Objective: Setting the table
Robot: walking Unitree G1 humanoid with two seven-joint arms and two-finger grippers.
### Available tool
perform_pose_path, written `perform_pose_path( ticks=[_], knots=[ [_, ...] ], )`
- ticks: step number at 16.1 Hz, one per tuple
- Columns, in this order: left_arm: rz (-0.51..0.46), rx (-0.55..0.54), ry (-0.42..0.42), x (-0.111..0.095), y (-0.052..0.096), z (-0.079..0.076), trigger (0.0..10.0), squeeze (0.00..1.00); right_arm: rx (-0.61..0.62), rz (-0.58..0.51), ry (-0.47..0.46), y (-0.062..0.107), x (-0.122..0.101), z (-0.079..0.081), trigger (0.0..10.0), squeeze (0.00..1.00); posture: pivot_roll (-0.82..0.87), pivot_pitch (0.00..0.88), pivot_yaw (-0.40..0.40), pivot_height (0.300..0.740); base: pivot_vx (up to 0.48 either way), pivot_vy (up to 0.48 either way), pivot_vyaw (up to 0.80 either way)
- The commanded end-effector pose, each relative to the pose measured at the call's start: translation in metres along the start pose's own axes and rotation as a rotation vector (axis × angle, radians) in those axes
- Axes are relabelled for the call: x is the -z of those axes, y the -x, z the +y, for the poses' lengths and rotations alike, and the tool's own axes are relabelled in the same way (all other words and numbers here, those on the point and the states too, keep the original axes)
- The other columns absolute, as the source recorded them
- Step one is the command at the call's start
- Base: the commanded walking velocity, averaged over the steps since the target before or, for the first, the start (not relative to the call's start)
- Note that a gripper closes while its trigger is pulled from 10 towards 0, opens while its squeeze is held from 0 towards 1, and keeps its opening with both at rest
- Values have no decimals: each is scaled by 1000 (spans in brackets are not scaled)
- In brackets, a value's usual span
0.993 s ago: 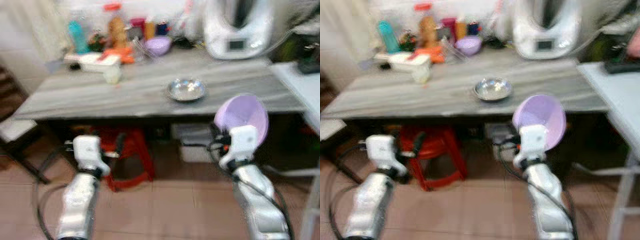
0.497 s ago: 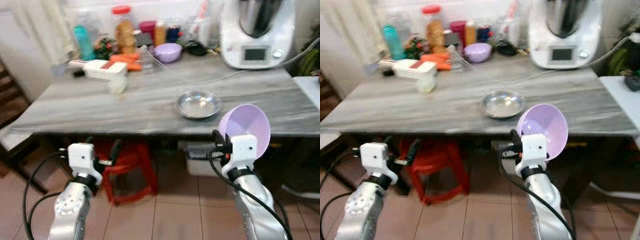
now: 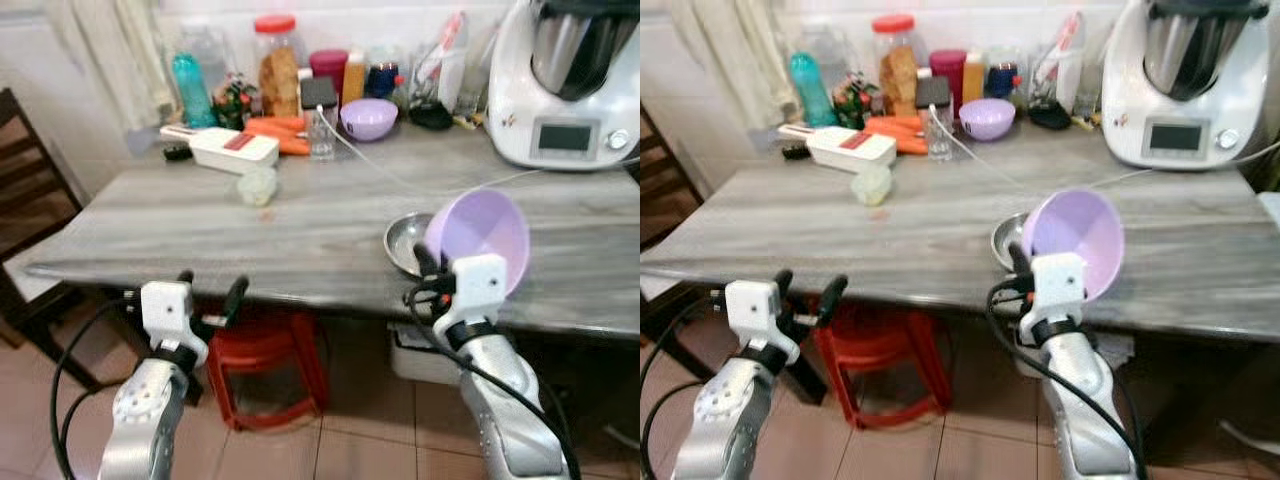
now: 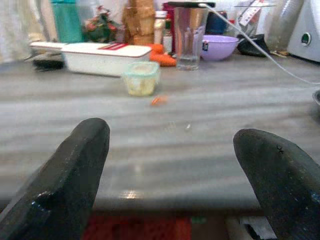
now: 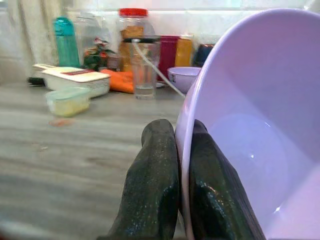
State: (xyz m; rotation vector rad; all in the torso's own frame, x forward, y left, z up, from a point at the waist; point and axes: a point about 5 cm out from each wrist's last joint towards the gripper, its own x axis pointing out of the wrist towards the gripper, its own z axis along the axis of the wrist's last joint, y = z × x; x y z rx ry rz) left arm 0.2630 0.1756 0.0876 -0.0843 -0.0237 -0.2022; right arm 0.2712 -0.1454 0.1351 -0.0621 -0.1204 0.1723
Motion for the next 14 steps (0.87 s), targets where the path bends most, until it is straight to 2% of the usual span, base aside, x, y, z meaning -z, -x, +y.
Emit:
perform_pose_path(
  ticks=[1,5,8,10,11,14],
  knots=[
    [-1,17,0,-1,-1,-4,10000,0,18,-24,4,0,-6,-5,10000,0,-92,0,74,740,341,0,0],
    [7,24,4,0,-1,-5,10000,0,18,-23,10,-3,-7,-4,10000,0,-90,0,71,740,333,0,0],
    [-10,72,17,-1,-1,-11,10000,0,30,-19,31,-9,-7,-7,10000,0,-86,0,67,740,0,0,0],
    [-7,150,17,-1,2,-18,10000,0,27,-8,50,-15,-9,-9,10000,0,-82,0,65,740,0,0,0],
    [13,245,21,1,5,-25,10000,0,-2,15,60,-23,-10,-10,10000,0,-78,0,64,740,0,0,0],
    [19,318,34,0,9,-30,10000,0,-55,25,81,-33,-13,-11,10000,0,-72,0,63,740,0,0,0]
  ],
)
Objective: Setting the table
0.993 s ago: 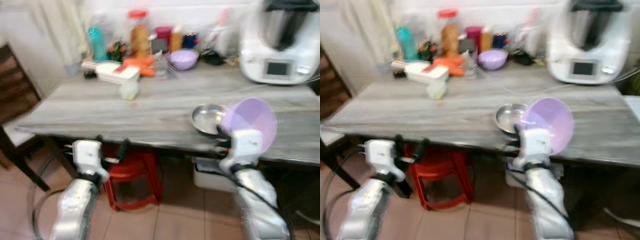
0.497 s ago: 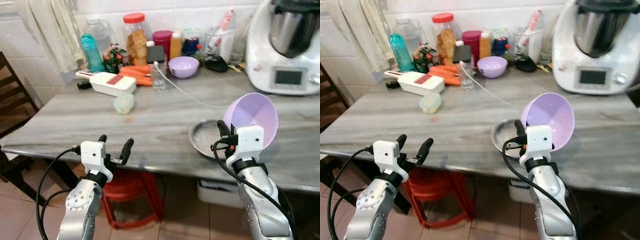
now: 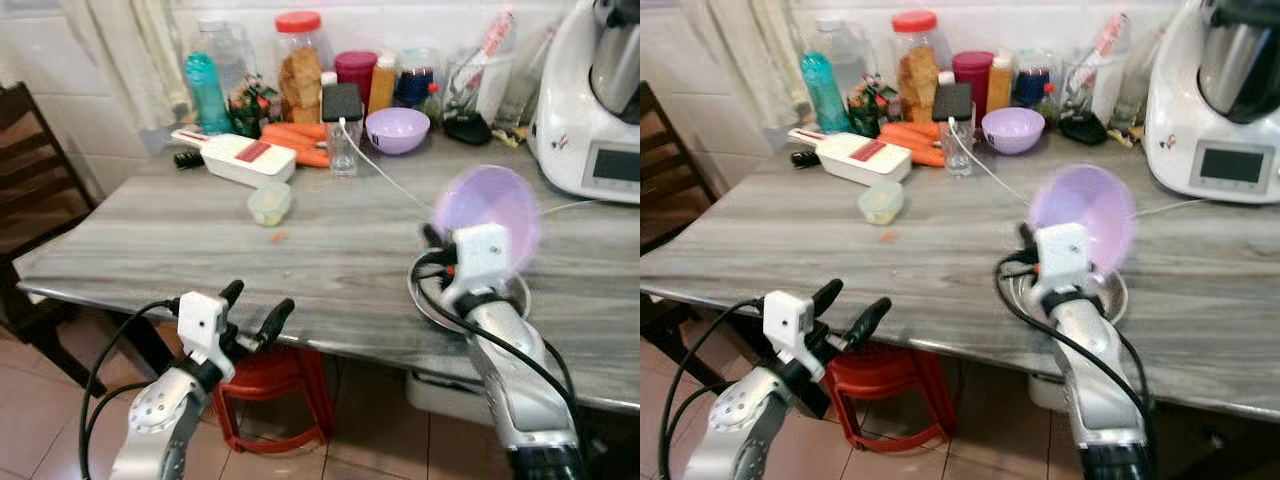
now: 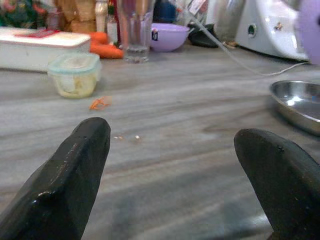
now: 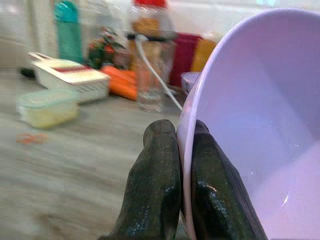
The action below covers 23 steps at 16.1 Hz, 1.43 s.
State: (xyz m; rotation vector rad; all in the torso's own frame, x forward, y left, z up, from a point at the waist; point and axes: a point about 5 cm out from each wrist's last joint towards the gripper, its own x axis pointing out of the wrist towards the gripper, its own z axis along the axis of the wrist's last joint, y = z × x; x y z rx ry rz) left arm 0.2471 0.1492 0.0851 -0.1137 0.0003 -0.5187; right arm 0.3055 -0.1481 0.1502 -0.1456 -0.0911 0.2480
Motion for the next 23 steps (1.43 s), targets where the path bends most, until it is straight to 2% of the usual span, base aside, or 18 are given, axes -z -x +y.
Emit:
perform_pose_path(
  ticks=[1,2,4,6,8,12,13,15,17,18,20,21,23],
  knots=[
    [-11,57,4,-4,1,-4,10000,0,-117,13,28,-12,-2,5,10000,0,-74,0,64,740,0,0,0],
    [-4,67,8,-3,2,-4,10000,0,-121,6,38,-15,-4,5,10000,0,-72,0,63,740,0,0,0],
    [8,106,-14,-4,2,-6,10000,0,-181,48,50,-31,-3,7,10000,0,-65,0,60,740,0,0,0],
    [7,108,-10,-5,2,-6,10000,0,-301,95,99,-44,3,18,10000,0,-61,0,60,740,0,0,0],
    [10,130,-5,-6,2,-7,10000,0,-395,99,105,-54,3,28,10000,0,-45,0,61,740,0,0,0],
    [11,165,3,-8,4,-10,10000,0,-462,153,147,-60,14,34,10000,0,-28,0,59,740,0,0,0],
    [6,170,7,-8,4,-10,10000,0,-470,160,131,-61,16,34,10000,0,-26,0,58,740,0,0,0],
    [8,174,7,-9,6,-10,10000,0,-475,184,163,-59,22,31,10000,506,-26,0,59,740,0,0,0],
    [12,181,10,-10,6,-11,10000,0,-484,195,172,-58,26,30,10000,518,-34,0,64,740,0,0,0],
    [13,186,10,-10,6,-11,10000,0,-487,203,177,-58,28,29,10000,569,-36,0,65,740,0,0,0],
    [18,201,10,-10,5,-12,10000,0,-486,201,179,-56,30,29,10000,604,-41,0,69,740,0,0,0],
    [19,204,9,-10,4,-12,10000,0,-487,201,186,-56,30,29,10000,757,-41,0,69,740,0,0,0],
    [23,208,10,-10,3,-13,10000,0,-486,203,191,-56,29,28,10000,816,-43,0,74,740,0,0,0]
  ],
)
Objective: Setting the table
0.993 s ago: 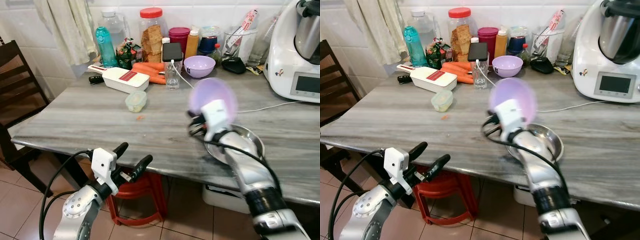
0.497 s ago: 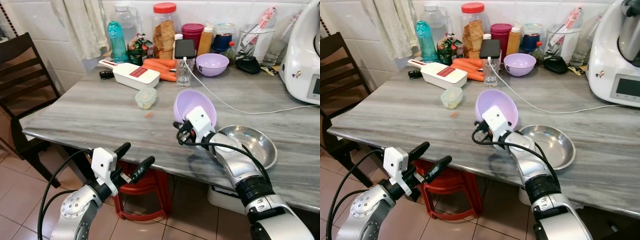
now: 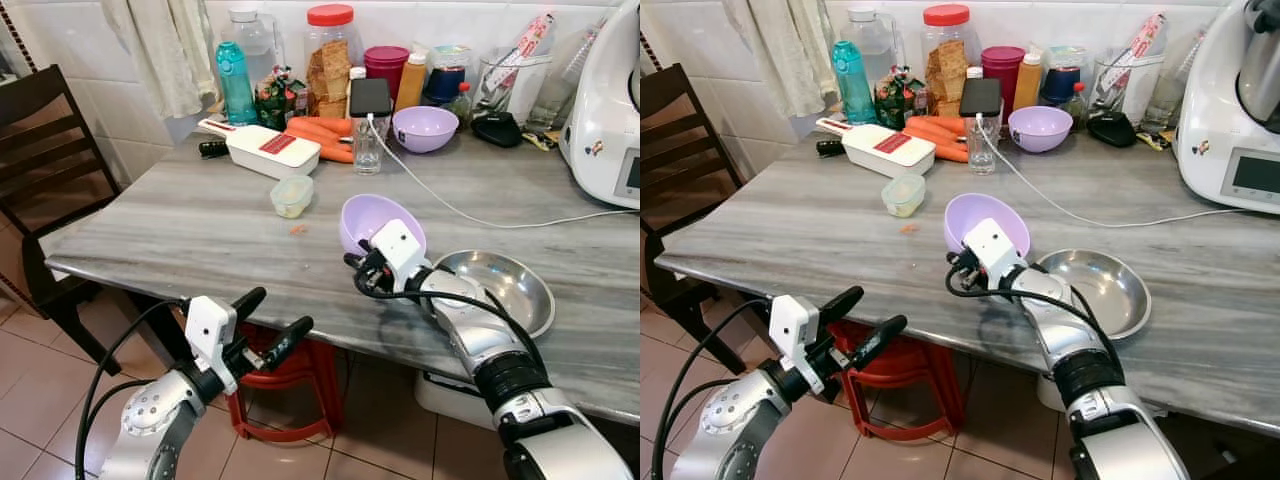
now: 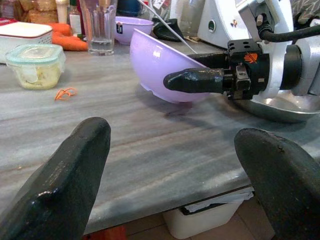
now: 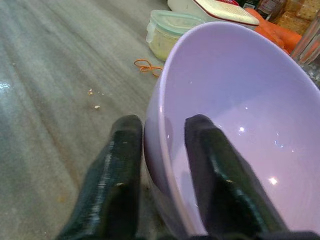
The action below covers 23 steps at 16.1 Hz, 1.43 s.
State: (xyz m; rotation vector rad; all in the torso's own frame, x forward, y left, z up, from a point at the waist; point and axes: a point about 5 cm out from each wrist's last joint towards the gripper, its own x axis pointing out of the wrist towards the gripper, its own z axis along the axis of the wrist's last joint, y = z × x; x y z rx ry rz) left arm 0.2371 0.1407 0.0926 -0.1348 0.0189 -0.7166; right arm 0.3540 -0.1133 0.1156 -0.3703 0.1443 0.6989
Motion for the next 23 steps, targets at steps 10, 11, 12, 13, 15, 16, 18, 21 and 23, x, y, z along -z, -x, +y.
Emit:
perform_pose_path(
  ticks=[10,11,12,13,15,16,18,21,23],
  knots=[
    [11,22,-18,-3,-4,1,10000,0,-41,-66,-29,2,-25,7,10000,1000,-44,0,66,740,0,0,0],
    [9,22,-19,-4,-5,1,10000,0,-15,-81,-46,5,-26,7,10000,1000,-44,0,66,740,0,0,0],
    [5,22,-19,-4,-5,1,10000,0,23,-105,-54,10,-28,4,10000,1000,-47,0,64,740,0,0,0],
    [2,21,-19,-4,-5,1,10000,0,115,-151,-76,17,-32,-2,10000,1000,-48,0,62,740,0,0,0],
    [-1,19,-17,-4,-5,0,10000,0,265,-209,-98,35,-33,-9,10000,1000,-55,0,64,740,0,0,0],
    [-5,17,-15,-4,-5,0,10000,0,363,-239,-96,51,-29,-10,10000,1000,-63,0,68,740,0,0,0],
    [2,3,-36,-4,-6,0,10000,0,518,-289,-82,72,-29,-16,10000,1000,-79,0,78,740,0,0,0],
    [2,15,-22,-3,-7,-1,10000,0,668,-267,-91,88,-26,-23,10000,1000,-97,0,88,740,0,0,0],
    [5,42,-18,-2,-9,-3,10000,0,713,-128,-125,95,-9,-23,10000,1000,-99,0,92,740,0,0,0]
  ],
)
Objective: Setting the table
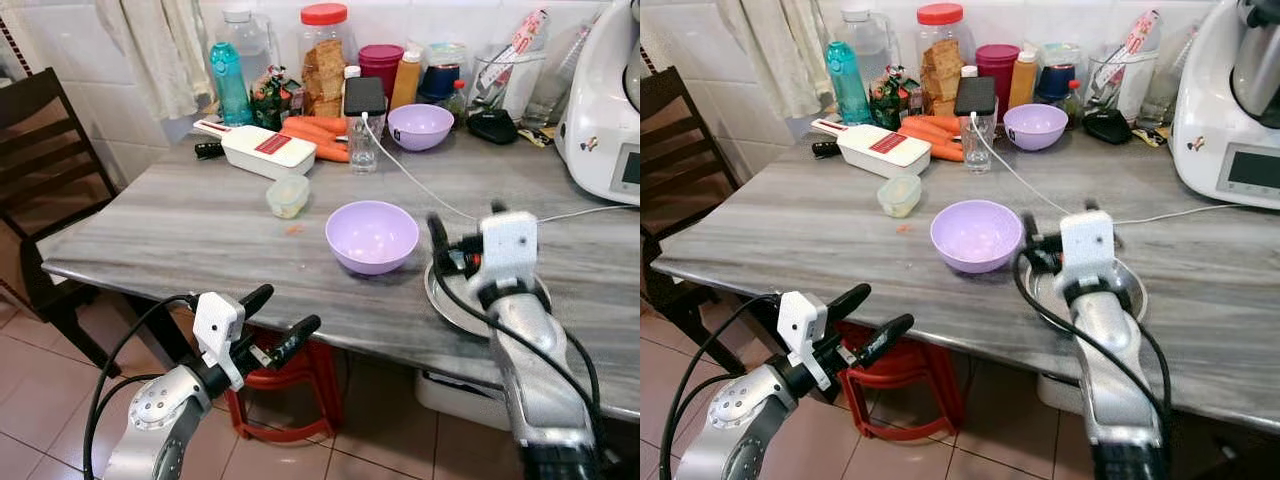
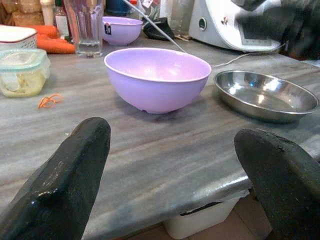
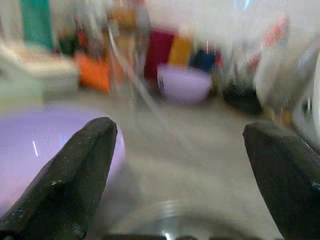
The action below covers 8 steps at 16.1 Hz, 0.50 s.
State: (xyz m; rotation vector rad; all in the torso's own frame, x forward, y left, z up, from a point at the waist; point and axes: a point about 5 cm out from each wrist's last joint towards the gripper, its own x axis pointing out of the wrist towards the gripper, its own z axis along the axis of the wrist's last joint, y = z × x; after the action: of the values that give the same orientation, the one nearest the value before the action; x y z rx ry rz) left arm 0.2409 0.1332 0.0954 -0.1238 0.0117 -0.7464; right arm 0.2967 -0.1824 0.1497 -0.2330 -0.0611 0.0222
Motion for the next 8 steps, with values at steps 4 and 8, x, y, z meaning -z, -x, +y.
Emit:
perform_pose_path(
  ticks=[4,8],
  knots=[
    [6,9,-10,0,-3,2,10000,0,100,154,-2,13,20,-19,10000,1000,-105,0,89,740,0,0,0],
    [8,14,-4,2,-4,1,10000,0,69,261,-22,11,30,-19,10000,1000,-105,0,87,740,0,0,0]
  ],
)
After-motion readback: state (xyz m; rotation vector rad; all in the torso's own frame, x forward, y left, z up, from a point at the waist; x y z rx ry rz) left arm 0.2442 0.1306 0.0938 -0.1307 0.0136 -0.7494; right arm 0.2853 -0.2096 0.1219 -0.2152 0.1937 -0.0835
